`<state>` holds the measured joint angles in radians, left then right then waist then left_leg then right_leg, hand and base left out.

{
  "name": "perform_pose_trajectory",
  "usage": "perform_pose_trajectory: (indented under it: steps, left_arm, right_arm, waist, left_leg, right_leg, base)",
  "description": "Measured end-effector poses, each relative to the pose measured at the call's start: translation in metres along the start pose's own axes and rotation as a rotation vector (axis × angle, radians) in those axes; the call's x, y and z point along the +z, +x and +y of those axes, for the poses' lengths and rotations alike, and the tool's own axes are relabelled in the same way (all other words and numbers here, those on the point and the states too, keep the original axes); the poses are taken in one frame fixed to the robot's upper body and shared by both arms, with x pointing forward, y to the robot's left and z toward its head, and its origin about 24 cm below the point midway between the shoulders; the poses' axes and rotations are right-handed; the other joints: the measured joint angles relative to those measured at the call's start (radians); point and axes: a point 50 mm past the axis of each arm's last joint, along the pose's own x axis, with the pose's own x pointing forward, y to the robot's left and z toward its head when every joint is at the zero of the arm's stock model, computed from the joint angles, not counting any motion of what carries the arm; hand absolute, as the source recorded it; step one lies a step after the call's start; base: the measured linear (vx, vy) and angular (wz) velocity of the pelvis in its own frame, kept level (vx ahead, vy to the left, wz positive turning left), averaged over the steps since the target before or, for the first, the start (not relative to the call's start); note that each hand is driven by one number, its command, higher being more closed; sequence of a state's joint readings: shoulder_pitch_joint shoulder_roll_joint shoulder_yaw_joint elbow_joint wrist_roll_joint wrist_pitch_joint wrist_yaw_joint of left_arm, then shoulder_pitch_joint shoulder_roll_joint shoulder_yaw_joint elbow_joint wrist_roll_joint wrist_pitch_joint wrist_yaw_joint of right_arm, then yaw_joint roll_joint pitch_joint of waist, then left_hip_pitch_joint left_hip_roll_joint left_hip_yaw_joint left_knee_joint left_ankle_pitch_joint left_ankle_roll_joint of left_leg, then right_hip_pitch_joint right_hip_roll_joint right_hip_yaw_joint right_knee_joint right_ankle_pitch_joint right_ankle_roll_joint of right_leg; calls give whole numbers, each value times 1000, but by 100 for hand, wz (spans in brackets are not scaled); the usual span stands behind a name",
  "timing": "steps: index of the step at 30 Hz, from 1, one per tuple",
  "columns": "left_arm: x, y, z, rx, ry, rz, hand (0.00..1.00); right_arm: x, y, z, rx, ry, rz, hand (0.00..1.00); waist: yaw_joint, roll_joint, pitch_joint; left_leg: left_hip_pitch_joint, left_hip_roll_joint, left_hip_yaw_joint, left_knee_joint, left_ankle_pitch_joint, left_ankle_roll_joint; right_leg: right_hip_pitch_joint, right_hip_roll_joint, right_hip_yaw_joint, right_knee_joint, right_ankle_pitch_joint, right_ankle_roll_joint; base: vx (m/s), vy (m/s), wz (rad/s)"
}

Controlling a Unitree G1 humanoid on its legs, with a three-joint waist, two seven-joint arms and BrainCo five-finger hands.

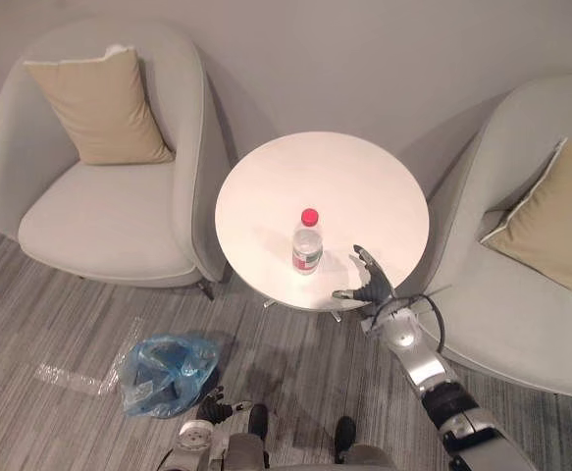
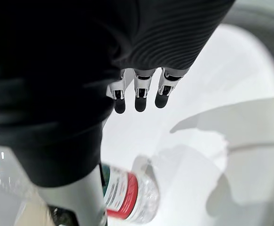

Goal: Gather rubbish on tea table into small bin, then transfer packed bag to large trash can.

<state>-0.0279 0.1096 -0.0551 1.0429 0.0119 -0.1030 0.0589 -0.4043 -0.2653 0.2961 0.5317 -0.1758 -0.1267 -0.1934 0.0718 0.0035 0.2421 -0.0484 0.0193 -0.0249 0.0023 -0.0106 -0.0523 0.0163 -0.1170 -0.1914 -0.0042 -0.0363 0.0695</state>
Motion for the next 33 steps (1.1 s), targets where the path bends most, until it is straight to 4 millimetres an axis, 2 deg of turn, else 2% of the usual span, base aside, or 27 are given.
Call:
perform_pose_trajectory:
  steps: [5,8,12,15,16,19,24,29,33]
  left_arm:
    - [13,3,2,7,-29,-42,0]
    - [21,5,4,21,-71,-66,0]
    - [27,5,9,41,-135,-91,0]
    - [28,5,14,53,-152,-100,0]
    - [28,5,15,56,-152,-98,0]
    - [26,5,18,68,-158,-92,0]
    - [25,5,21,76,-160,-91,0]
    - [23,4,22,78,-159,-84,0]
    - [23,4,22,78,-156,-79,0]
  right_arm:
    - [16,18,-10,-35,-21,-37,0]
    - [27,29,-22,-99,4,-52,0]
    - [48,44,-43,-210,64,-91,0]
    - [59,51,-53,-257,101,-107,0]
    - [62,52,-55,-264,106,-112,100]
    - [72,57,-59,-273,121,-135,100]
    - [95,67,-69,-294,138,-183,100]
    - [98,67,-69,-293,146,-196,100]
    - [114,57,-66,-276,163,-298,100]
  waist:
    - [19,4,46]
    - [39,12,78]
    - [45,23,120]
    - [55,30,130]
    - [55,33,133]
    - [67,35,137]
    - [83,35,152]
    - [92,35,152]
    - [89,33,151]
  left_leg:
    - [-46,-2,-24,11,7,0]
    - [-75,-3,-47,25,8,-1]
    - [-112,-7,-75,55,8,-1]
    - [-142,-8,-91,75,8,-2]
    - [-144,-8,-97,77,8,-2]
    - [-146,-8,-104,84,8,-2]
    - [-163,-8,-125,86,15,-13]
    - [-163,-8,-141,85,19,-18]
    - [-160,-7,-139,84,19,-18]
  right_leg:
    - [-35,-2,-18,15,-2,-4]
    - [-54,-2,-26,31,-5,-8]
    - [-64,-4,-41,42,-7,-11]
    - [-89,-6,-42,62,-12,-19]
    - [-89,-6,-44,69,-14,-21]
    - [-90,-6,-47,82,-26,-32]
    - [-107,-6,-50,106,-45,-25]
    - [-102,-4,-61,106,-46,-25]
    - [-100,-4,-59,104,-46,-24]
  base:
    - [-16,0,15]
    - [-23,0,23]
    - [-24,9,23]
    - [-30,8,11]
    - [-23,1,15]
    - [-41,-3,11]
    - [-57,-13,10]
    - [-23,-11,7]
    - [0,0,0]
